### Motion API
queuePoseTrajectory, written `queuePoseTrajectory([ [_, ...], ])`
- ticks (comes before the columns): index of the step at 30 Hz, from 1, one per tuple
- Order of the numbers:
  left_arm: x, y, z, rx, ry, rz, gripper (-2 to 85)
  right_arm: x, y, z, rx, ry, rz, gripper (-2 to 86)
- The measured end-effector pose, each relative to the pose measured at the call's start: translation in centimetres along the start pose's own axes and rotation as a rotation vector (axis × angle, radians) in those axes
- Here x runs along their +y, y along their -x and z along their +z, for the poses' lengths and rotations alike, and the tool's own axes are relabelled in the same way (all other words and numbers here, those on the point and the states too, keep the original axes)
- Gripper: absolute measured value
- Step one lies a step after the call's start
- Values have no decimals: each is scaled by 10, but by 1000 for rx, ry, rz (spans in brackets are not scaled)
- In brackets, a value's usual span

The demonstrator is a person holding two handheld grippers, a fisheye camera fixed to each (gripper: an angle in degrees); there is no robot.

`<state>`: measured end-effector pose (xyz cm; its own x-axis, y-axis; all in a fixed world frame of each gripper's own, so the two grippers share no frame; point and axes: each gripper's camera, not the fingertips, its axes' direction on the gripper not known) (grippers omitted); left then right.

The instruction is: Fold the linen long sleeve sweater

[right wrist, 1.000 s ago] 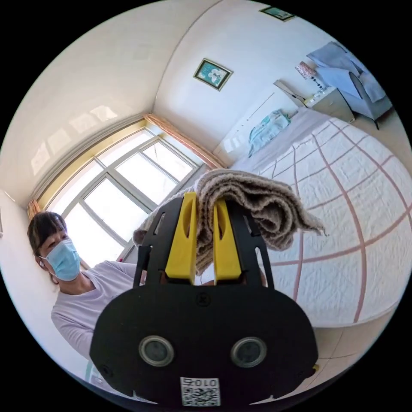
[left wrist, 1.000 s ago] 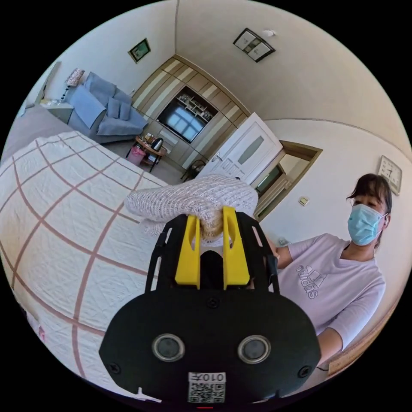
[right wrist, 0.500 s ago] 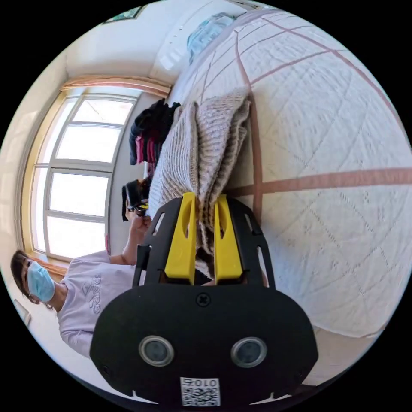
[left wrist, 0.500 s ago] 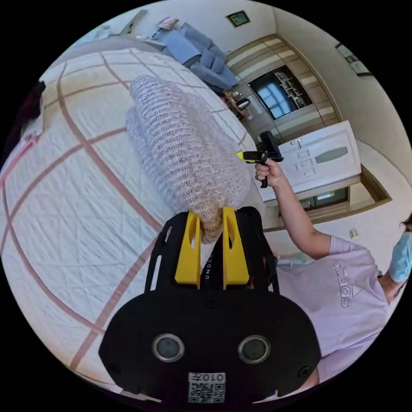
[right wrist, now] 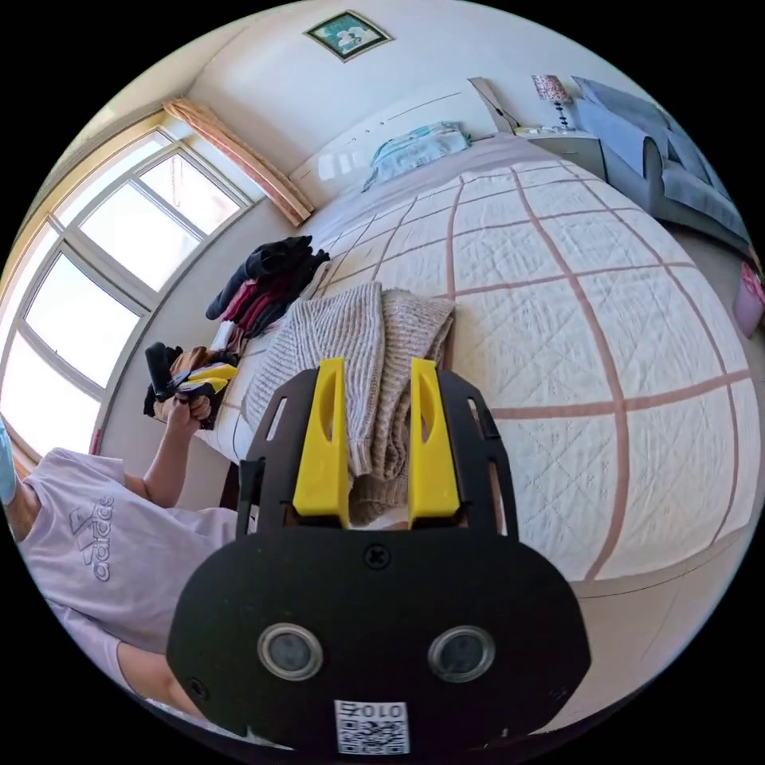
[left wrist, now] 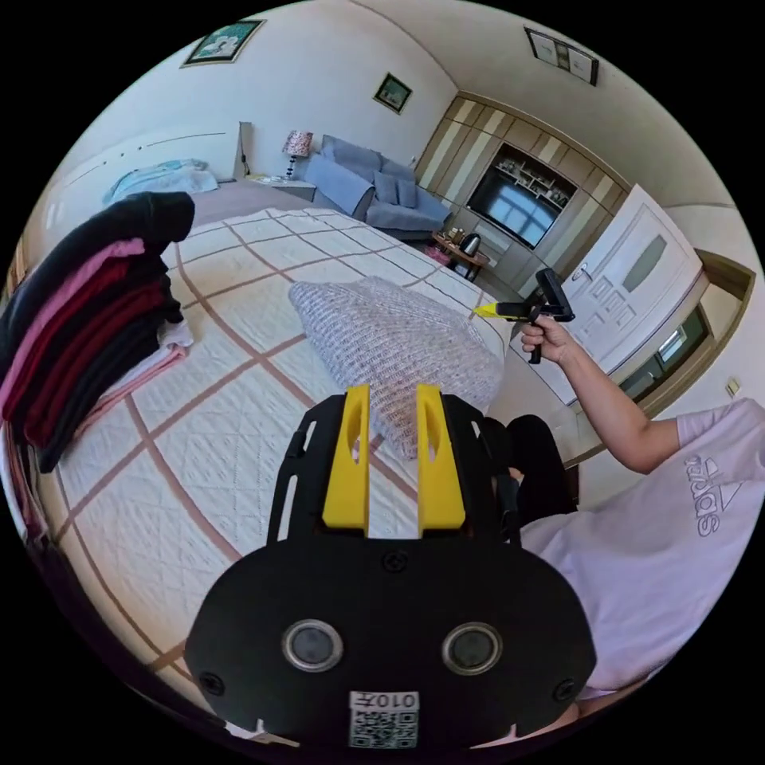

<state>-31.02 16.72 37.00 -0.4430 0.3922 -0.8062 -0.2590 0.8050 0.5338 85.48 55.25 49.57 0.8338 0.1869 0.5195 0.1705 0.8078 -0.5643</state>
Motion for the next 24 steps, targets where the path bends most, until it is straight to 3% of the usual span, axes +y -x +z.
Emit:
queuePoseTrajectory([
  [4,-31,-38,31,-52,58,182,100,-27,47,43,88,90,-80,116],
  [8,-49,-61,67,-69,128,239,102,-33,65,95,100,226,-61,64],
  [13,-66,-75,64,-74,202,240,101,-21,73,66,104,100,12,51],
  [18,-65,-80,83,-66,311,186,98,-4,69,97,80,160,37,45],
  [22,-55,-63,75,72,253,90,98,12,74,90,18,61,72,46],
  [24,-50,-74,53,42,206,104,99,21,83,80,43,18,50,48],
])
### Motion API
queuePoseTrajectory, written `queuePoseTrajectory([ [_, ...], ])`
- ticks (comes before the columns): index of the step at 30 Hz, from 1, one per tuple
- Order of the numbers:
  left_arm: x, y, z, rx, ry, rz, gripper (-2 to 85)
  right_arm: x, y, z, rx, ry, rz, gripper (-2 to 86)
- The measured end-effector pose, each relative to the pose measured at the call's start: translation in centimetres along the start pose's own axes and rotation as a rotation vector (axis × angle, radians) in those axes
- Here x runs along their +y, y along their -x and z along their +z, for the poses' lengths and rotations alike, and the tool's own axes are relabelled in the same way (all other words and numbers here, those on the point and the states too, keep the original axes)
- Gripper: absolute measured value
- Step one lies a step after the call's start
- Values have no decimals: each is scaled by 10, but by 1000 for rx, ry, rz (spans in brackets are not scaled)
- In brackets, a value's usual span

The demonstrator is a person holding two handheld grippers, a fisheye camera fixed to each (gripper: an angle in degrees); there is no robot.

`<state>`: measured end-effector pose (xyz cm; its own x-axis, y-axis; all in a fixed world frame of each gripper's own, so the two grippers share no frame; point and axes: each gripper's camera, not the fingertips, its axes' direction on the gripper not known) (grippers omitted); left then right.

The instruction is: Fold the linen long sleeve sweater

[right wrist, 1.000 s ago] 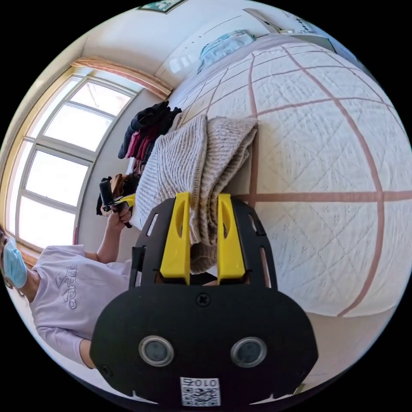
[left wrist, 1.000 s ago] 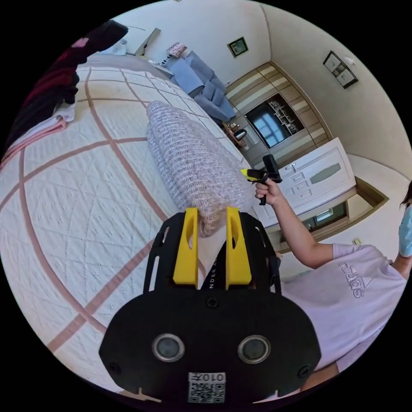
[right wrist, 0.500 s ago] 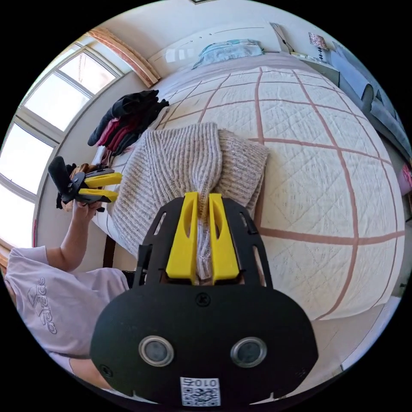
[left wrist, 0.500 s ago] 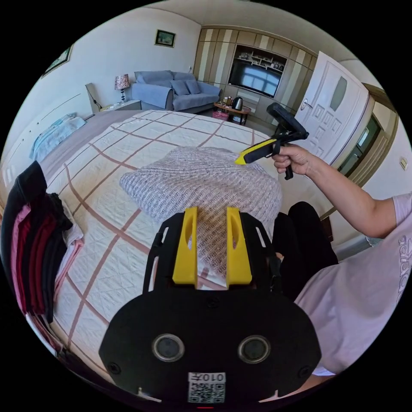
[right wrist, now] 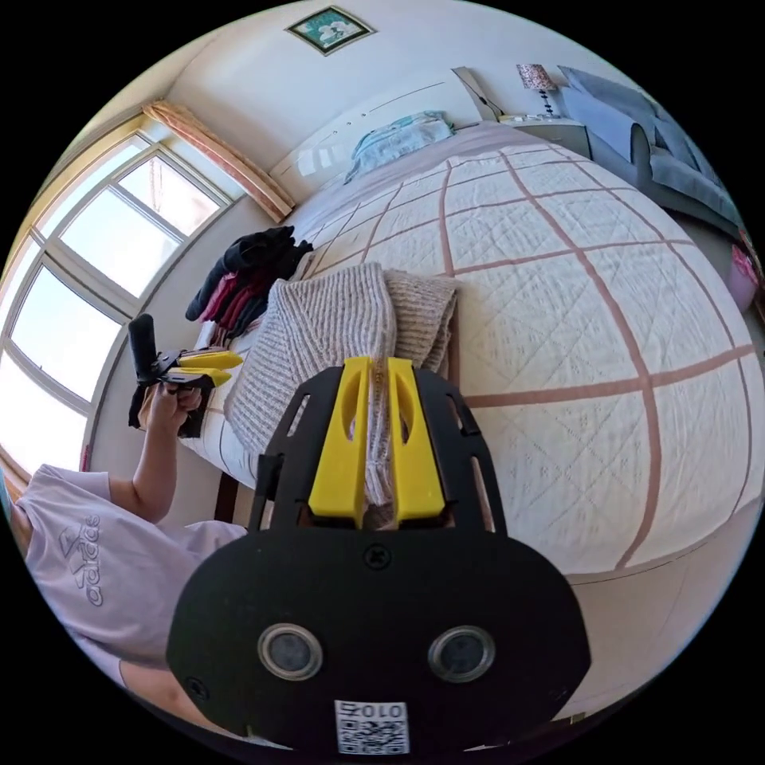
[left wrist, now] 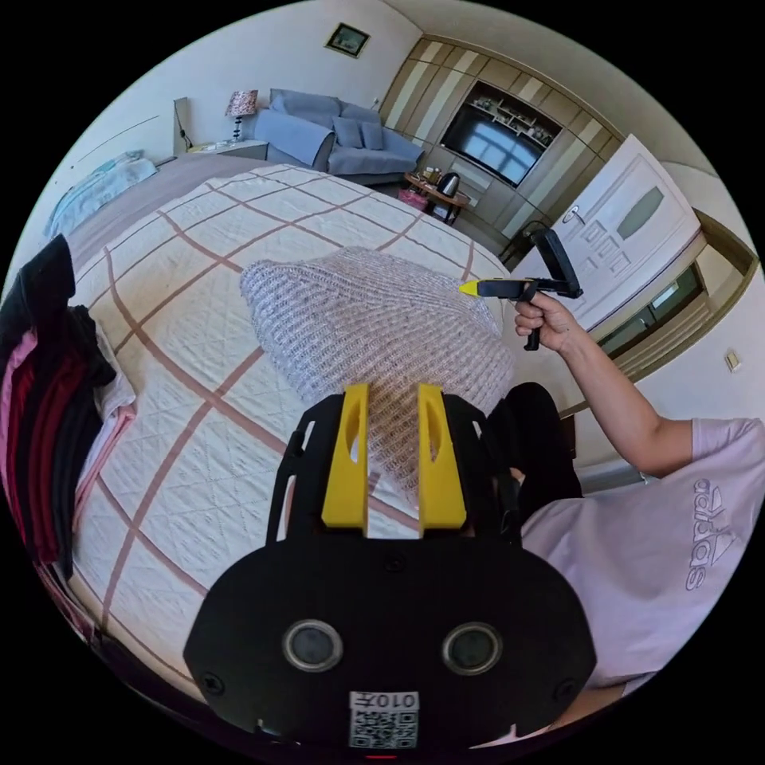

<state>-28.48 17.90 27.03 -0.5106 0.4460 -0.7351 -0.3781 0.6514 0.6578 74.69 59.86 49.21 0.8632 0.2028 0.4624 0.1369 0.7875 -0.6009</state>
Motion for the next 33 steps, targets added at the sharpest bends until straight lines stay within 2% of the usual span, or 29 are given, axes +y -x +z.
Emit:
queuePoseTrajectory([
  [2,5,-20,-16,-79,-28,37,100,17,8,-19,10,-100,-5,52],
  [6,-2,-61,-19,-191,-38,161,100,41,37,-37,-59,-174,-92,69],
  [9,-13,-75,-2,-203,-36,210,98,57,72,-23,-24,-146,-168,92],
  [11,-22,-73,21,-185,14,209,97,65,81,6,43,-60,-174,93],
  [14,-25,-59,46,-100,3,167,96,69,70,43,94,82,-122,86],
  [20,-9,-52,42,-36,-47,112,97,81,70,34,104,46,-136,102],
  [24,47,-42,-16,-6,-297,-66,107,109,74,9,171,-43,-158,141],
  [27,101,-34,-35,10,-355,-181,121,146,76,-2,260,-105,-248,162],
  [29,122,-41,-29,14,-308,-128,129,173,71,-4,295,-107,-301,171],
  [33,145,-77,2,-147,-141,85,141,196,49,-5,288,-92,-246,172],
])
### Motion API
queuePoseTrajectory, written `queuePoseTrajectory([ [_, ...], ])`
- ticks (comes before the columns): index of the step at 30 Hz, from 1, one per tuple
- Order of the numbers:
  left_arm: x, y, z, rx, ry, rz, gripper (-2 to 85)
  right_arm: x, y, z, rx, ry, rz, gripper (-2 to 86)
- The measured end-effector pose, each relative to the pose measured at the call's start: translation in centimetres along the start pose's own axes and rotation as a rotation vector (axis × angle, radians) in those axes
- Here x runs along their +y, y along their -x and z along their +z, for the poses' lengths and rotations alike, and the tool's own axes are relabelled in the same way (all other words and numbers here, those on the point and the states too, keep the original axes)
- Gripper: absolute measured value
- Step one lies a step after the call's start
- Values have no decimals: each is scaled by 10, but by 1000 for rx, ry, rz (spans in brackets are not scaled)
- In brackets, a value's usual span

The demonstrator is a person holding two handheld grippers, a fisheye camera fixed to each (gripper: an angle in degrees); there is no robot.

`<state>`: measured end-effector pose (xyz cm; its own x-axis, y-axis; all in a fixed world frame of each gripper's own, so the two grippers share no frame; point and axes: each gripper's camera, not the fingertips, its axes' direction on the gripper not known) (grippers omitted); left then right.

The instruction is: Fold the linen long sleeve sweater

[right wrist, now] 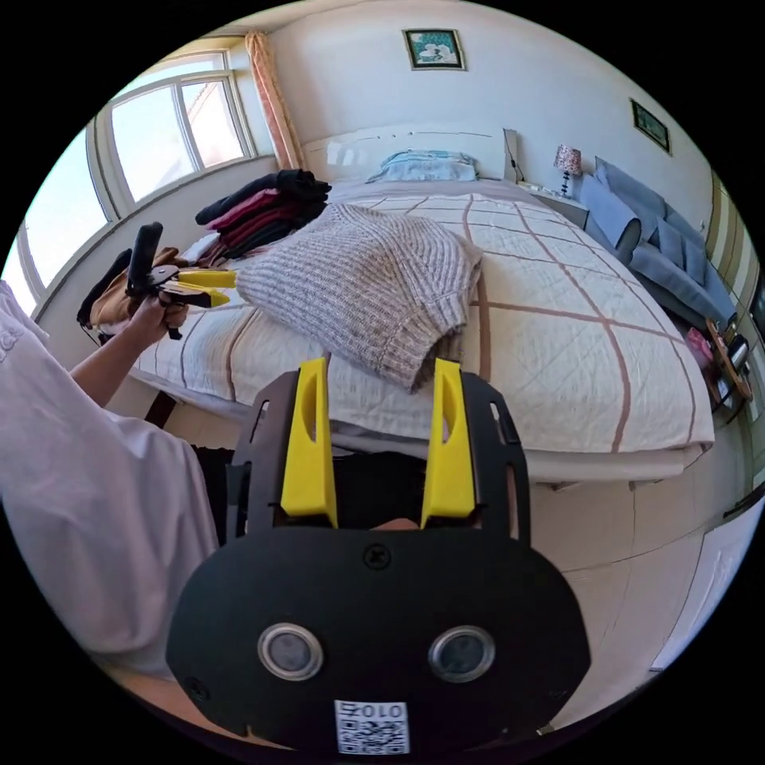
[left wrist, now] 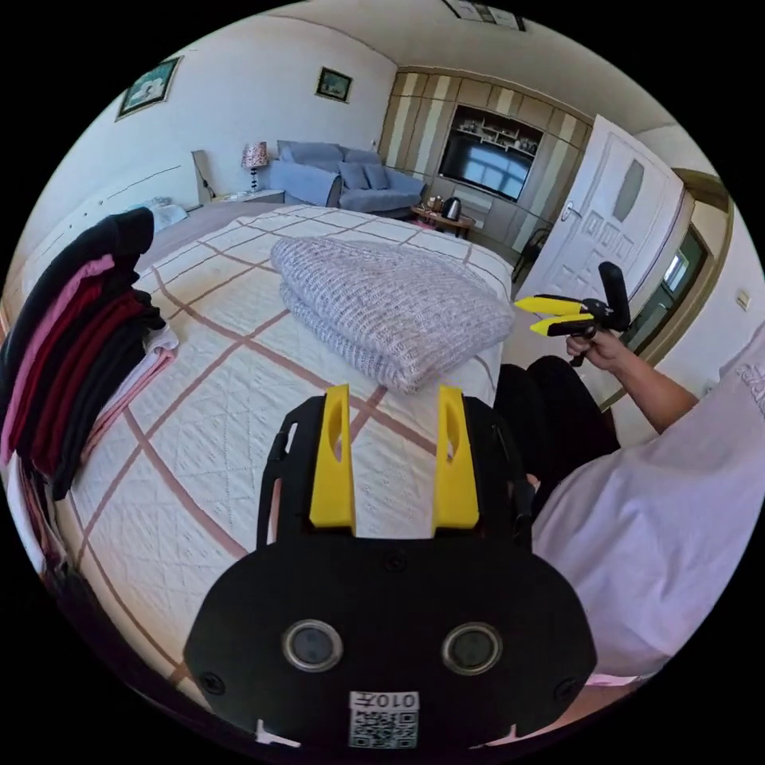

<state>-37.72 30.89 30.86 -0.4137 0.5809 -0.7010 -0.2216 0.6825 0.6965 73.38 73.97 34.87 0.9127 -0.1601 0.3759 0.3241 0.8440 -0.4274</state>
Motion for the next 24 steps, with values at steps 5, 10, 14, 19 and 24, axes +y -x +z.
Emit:
queuePoseTrajectory([
  [5,-10,-24,27,-33,32,156,134,13,-29,-4,-30,-34,55,173],
  [10,-21,-39,57,-61,107,284,87,15,-64,-4,-1,20,66,171],
  [14,-26,-34,58,-45,150,322,73,33,-125,-6,-195,22,274,165],
  [19,-26,1,56,127,95,157,56,51,-181,-1,-444,-21,422,166],
  [24,-22,21,57,223,25,55,41,64,-245,14,-693,-74,584,179],
])
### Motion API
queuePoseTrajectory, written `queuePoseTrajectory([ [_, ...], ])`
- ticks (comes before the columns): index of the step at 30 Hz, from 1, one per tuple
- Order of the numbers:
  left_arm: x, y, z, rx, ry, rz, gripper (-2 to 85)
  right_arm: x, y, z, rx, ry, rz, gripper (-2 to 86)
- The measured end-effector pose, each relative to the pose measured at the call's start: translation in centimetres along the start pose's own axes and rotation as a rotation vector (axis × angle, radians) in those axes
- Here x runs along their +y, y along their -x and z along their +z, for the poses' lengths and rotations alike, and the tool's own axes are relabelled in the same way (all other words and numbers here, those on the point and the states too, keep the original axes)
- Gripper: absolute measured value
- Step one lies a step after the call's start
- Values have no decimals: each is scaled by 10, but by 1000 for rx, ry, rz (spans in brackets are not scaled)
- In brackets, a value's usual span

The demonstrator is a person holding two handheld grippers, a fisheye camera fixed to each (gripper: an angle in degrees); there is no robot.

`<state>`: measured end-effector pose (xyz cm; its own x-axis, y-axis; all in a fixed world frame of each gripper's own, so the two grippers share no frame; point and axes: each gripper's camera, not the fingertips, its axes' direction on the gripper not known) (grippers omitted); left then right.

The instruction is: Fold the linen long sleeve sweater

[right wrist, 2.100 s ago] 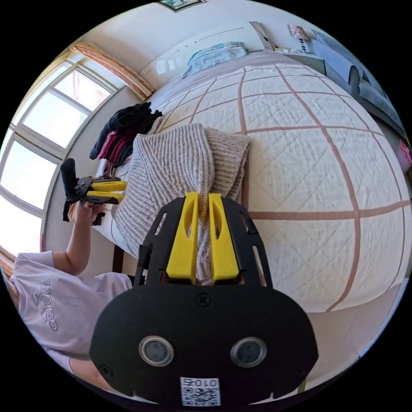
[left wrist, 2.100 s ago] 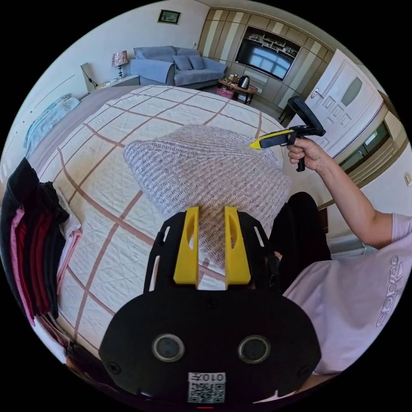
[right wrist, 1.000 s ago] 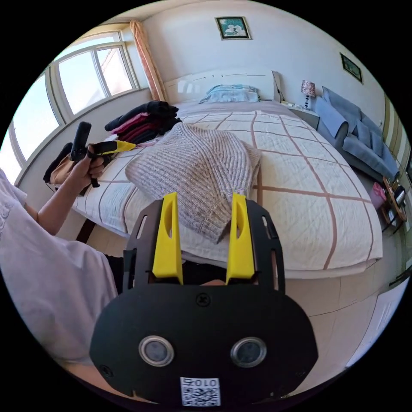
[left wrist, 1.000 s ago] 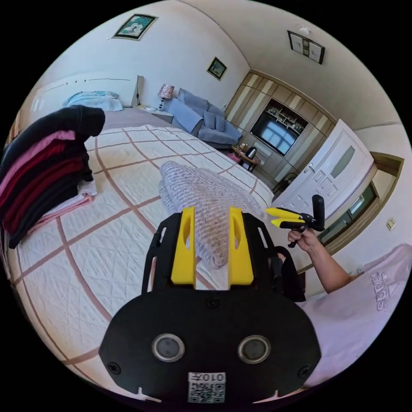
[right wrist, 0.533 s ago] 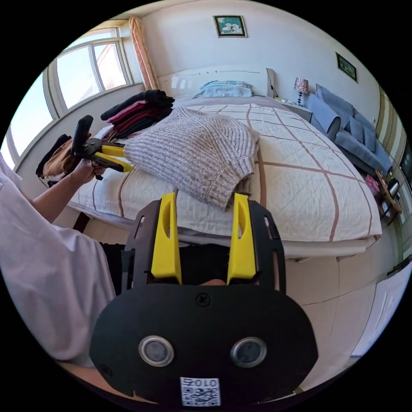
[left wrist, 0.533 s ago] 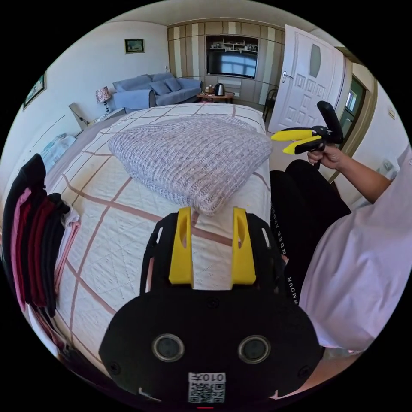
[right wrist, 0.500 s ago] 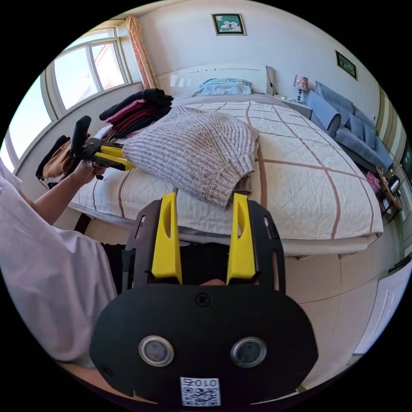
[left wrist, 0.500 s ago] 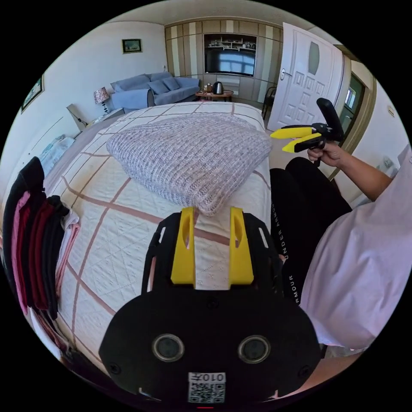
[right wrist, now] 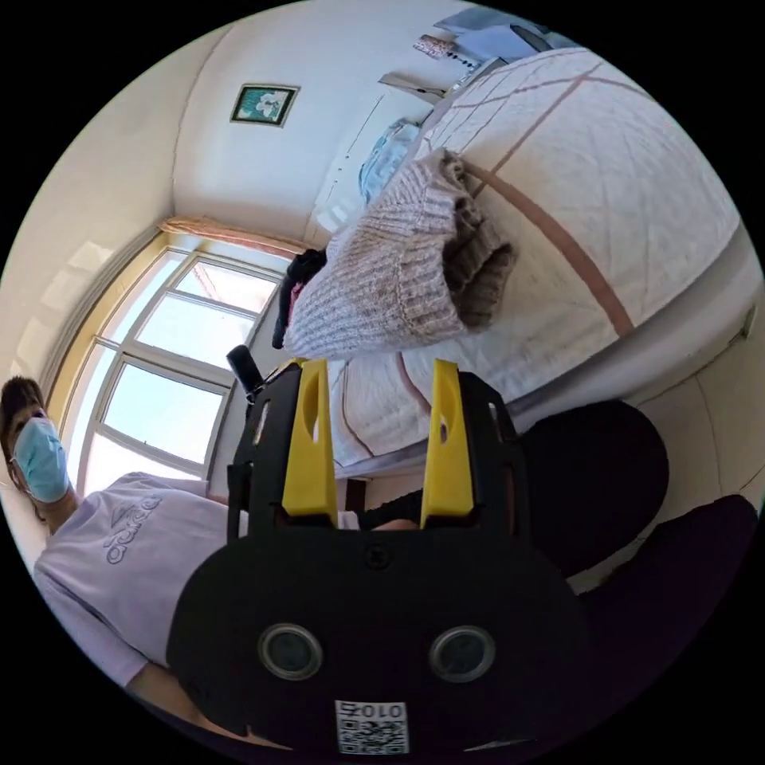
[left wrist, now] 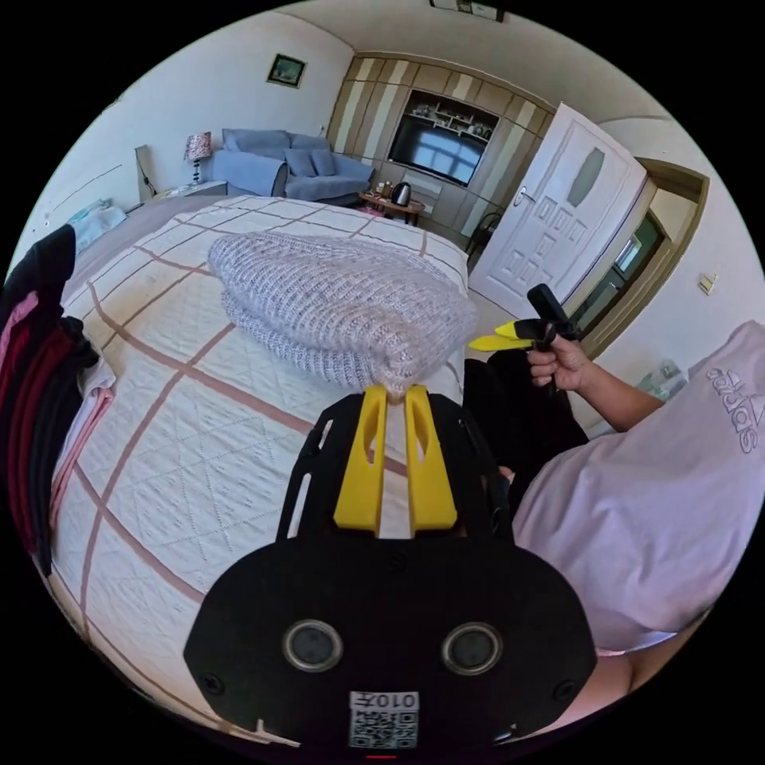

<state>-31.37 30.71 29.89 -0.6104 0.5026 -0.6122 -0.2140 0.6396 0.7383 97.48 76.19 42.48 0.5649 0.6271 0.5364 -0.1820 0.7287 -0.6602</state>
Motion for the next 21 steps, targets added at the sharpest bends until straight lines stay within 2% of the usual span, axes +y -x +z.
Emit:
queuePoseTrajectory([
  [5,-20,19,-14,65,-46,-24,33,-27,-54,-26,-330,-98,145,214],
  [7,-30,29,-19,101,-50,-27,30,-33,-72,-38,-393,-162,198,220],
  [10,-32,50,-27,158,-103,-65,28,-46,-95,-60,-402,-214,263,222],
  [16,-34,69,-22,179,-115,-67,29,-85,-122,-80,-480,-191,306,209],
  [21,-21,89,-16,195,-145,-105,37,-113,-141,-99,-529,-215,376,121],
])
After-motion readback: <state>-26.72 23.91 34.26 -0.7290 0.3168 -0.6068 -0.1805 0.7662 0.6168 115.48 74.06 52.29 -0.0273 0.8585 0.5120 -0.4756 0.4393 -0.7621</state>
